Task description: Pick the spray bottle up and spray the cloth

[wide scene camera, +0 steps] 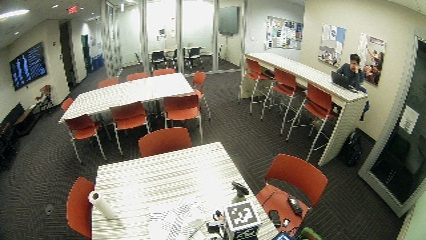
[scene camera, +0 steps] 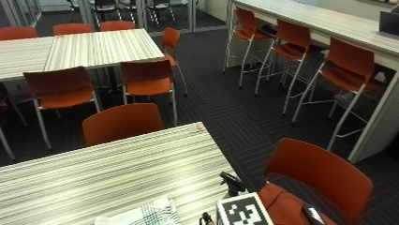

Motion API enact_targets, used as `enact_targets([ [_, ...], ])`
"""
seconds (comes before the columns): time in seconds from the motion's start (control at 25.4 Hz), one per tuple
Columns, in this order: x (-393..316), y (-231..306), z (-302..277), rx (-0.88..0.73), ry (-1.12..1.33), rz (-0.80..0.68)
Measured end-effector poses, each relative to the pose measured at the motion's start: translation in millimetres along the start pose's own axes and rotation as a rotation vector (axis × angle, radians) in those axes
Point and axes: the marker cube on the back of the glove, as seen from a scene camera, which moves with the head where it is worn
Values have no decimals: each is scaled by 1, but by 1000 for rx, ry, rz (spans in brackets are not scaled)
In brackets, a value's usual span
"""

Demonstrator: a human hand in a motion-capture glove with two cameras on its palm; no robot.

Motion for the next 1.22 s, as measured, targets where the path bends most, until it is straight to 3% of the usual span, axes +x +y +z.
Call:
enact_targets([
  [0.83,4,5,5,-19,-54,-3],
  [0.98,13,7,6,17,-261,3],
  [1.22,37,16,8,91,-790,74],
])
